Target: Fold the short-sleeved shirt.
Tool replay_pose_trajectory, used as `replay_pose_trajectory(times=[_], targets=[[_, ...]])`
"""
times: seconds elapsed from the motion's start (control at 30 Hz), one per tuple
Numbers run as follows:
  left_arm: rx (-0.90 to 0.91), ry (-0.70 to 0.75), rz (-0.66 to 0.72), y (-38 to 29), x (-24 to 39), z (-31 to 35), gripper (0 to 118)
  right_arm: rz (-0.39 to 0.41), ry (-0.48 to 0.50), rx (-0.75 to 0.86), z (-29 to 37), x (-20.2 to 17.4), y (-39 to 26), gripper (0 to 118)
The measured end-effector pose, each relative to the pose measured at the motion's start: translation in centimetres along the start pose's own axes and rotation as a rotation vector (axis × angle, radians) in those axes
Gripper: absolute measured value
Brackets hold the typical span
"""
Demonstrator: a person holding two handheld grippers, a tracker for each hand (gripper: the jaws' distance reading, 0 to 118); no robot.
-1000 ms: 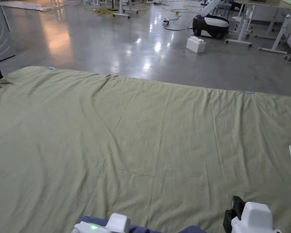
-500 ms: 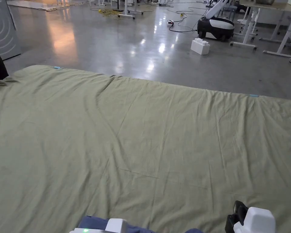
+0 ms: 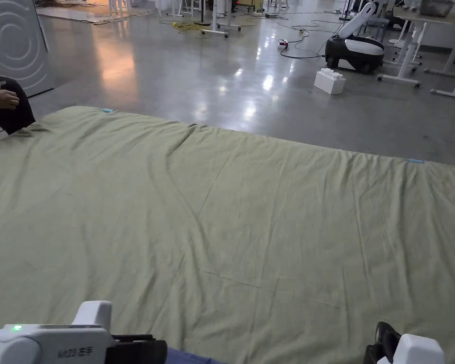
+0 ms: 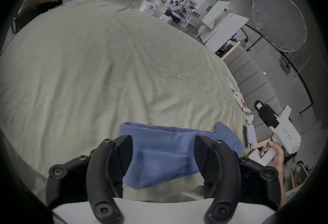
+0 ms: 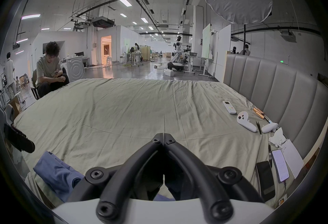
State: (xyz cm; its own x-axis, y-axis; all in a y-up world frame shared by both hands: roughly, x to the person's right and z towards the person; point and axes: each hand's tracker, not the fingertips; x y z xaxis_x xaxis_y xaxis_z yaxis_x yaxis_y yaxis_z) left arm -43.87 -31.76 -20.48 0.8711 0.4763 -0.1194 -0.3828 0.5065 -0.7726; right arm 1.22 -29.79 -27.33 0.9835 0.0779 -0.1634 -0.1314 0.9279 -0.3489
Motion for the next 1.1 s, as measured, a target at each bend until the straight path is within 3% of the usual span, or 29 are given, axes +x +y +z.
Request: replay_pose_trajectory(times=[0.33,0.47,0.5,0.53,0.6,0.9,1.1], targets=[[-0.188,-0.310,0.291,-3.1,-9.6,-6.3,79,0.000,-0.006,-0.009,0.1,-0.2,0.0,1],[-0.123,-0.461,0.376,-4.3,-9.8,-7.5,77,0.002,-0.012,-0.014,0.1,-0.1,-0.1,1],[-0.120,-0.431,0.366,-4.5,-9.1,-7.6,76,0.004,-0.013,-0.015,0.1,-0.1,-0.1,1],[-0.111,-0.436,0.374,-4.8,-8.9,-7.8,63,0.003,-0.014,-0.015,0.2,0.0,-0.1,1],[-0.144,-0.369,0.315,-5.3,-8.5,-8.4,24,0.006,-0.014,-0.019,0.1,-0.1,-0.1,1],[-0.109,-0.349,0.204,-2.5,-7.7,-4.7,17,0.021,-0.009,-0.021,0.1,-0.2,0.1,1],[-0.022,-0.217,0.119,1.2,-6.7,0.3,17,0.024,-0.007,-0.014,0.1,-0.1,0.4,1]])
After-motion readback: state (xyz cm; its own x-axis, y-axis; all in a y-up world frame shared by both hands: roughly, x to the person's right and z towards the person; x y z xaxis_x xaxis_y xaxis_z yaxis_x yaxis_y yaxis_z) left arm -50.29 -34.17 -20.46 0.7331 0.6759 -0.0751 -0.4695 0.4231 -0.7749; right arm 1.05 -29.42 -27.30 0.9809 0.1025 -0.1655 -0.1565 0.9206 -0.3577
